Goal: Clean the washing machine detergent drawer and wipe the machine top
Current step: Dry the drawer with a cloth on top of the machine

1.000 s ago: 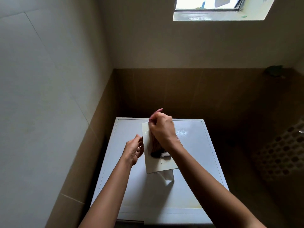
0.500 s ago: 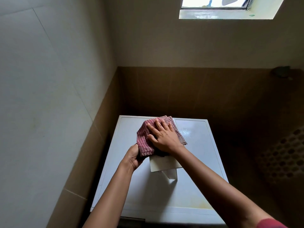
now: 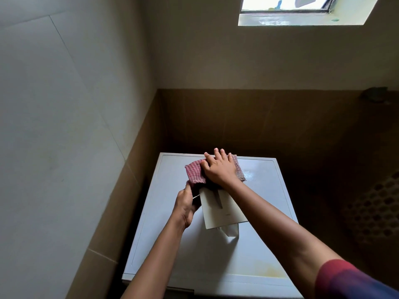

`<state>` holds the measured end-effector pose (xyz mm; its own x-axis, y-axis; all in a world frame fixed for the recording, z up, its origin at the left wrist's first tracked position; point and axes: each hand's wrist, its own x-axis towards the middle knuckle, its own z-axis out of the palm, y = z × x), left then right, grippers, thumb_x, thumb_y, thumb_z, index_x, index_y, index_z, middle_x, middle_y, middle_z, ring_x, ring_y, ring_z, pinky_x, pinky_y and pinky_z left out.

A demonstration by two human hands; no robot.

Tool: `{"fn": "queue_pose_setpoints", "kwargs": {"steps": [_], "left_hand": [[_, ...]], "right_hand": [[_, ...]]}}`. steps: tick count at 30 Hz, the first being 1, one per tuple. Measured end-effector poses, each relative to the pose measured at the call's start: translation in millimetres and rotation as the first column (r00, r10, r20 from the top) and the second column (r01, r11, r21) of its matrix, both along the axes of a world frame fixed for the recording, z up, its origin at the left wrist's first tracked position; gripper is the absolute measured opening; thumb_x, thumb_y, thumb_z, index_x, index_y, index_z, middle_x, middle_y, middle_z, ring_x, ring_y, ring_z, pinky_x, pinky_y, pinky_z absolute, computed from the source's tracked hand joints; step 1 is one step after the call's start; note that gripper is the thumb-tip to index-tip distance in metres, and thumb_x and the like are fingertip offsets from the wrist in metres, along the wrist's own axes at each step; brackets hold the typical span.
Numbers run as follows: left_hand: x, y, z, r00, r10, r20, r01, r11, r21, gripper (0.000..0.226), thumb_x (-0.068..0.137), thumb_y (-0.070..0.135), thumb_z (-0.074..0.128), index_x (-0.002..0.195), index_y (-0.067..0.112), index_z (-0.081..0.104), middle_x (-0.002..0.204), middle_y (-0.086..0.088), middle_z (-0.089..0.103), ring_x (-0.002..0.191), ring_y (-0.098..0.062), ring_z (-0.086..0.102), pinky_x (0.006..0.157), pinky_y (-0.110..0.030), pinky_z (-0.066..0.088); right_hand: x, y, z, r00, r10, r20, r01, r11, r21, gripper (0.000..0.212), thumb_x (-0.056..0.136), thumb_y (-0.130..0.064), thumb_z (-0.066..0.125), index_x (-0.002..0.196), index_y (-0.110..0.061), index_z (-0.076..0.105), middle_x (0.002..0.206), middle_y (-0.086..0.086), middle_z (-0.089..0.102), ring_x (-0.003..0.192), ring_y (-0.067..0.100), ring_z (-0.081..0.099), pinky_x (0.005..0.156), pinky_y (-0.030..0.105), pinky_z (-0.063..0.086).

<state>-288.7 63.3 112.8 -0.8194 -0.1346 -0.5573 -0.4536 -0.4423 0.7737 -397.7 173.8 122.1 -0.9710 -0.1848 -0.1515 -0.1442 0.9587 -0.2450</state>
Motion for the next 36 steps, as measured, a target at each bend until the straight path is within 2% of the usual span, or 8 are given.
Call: {"fn": "queue_pose_setpoints", "kwargs": {"steps": [4,8,11,15,18,22,31,36], "left_hand": [[1,10,-2,0.999,-0.018,-0.040,0.006,0.958,-0.286,0.040,0.093,0.048,0.052,0.095,0.009,0.062,0.085,-0.006,0.068,0.079,-0.021,0.063,0.070,-0.030,0.052],[2,14,-5,0.992,-0.092,-0.088,0.022,0.805,-0.592,0.029,0.083,0.033,0.072,0.097,0.009,0.065,0.091,-0.005,0.070,0.089,-0.023,0.066,0.082,-0.039,0.055],[2,14,-4,0.992,-0.085,-0.096,0.006,0.782,-0.624,0.031,0.082,0.033,0.073,0.098,0.008,0.064,0.092,-0.006,0.069,0.090,-0.023,0.065,0.084,-0.038,0.055],[2,19,-3,0.992,-0.048,-0.117,-0.046,0.723,-0.689,0.027,0.083,0.032,0.072,0.092,0.010,0.059,0.084,-0.001,0.062,0.081,-0.019,0.059,0.073,-0.026,0.047],[5,31,-2,0.990,0.031,-0.139,-0.124,0.663,-0.738,0.027,0.088,0.029,0.065,0.094,0.004,0.058,0.082,-0.004,0.059,0.081,-0.024,0.056,0.070,-0.026,0.040],[5,40,0,0.987,0.076,-0.139,-0.155,0.653,-0.741,0.024,0.092,0.025,0.059,0.096,0.001,0.055,0.086,-0.009,0.058,0.082,-0.028,0.053,0.068,-0.028,0.039],[1,41,1,0.989,0.059,-0.138,-0.143,0.647,-0.749,0.024,0.092,0.023,0.057,0.098,0.000,0.053,0.090,-0.013,0.058,0.088,-0.033,0.055,0.077,-0.036,0.047],[1,42,2,0.988,0.017,-0.157,-0.132,0.630,-0.765,0.027,0.094,0.022,0.055,0.103,-0.003,0.052,0.095,-0.017,0.059,0.092,-0.035,0.056,0.080,-0.040,0.048]], "right_hand": [[-12,3,3,0.996,-0.084,-0.021,0.085,0.993,0.077,0.051,0.094,-0.051,0.022,0.129,-0.029,0.052,0.140,0.011,0.045,0.129,0.031,0.035,0.102,0.049,0.023],[-20,17,5,0.973,-0.215,0.077,0.222,0.971,-0.086,0.049,0.095,-0.050,0.025,0.124,-0.023,0.054,0.129,0.016,0.046,0.121,0.037,0.036,0.094,0.047,0.033],[-26,32,1,0.948,-0.260,0.185,0.304,0.911,-0.277,0.048,0.098,-0.046,0.027,0.125,-0.014,0.051,0.130,0.023,0.043,0.120,0.042,0.039,0.097,0.044,0.034],[-25,49,-2,0.891,-0.339,0.303,0.450,0.751,-0.483,0.053,0.099,-0.045,0.034,0.115,0.002,0.052,0.127,0.026,0.053,0.117,0.037,0.050,0.080,0.032,0.033],[-16,55,0,0.894,-0.335,0.296,0.444,0.745,-0.498,0.049,0.101,-0.042,0.029,0.093,-0.001,0.054,0.122,0.028,0.055,0.110,0.037,0.053,0.076,0.033,0.032],[11,63,-3,0.916,-0.320,0.243,0.400,0.787,-0.469,0.057,0.103,-0.042,0.024,0.106,0.002,0.059,0.117,0.027,0.059,0.109,0.037,0.054,0.082,0.035,0.037],[82,81,-6,0.928,-0.316,0.197,0.373,0.801,-0.469,0.051,0.101,-0.047,0.026,0.081,-0.009,0.054,0.085,0.011,0.057,0.082,0.028,0.052,0.068,0.034,0.036],[110,89,-7,0.911,-0.344,0.225,0.410,0.810,-0.420,0.055,0.100,-0.051,0.023,0.084,-0.011,0.057,0.089,0.012,0.061,0.081,0.028,0.055,0.066,0.034,0.039]]}}
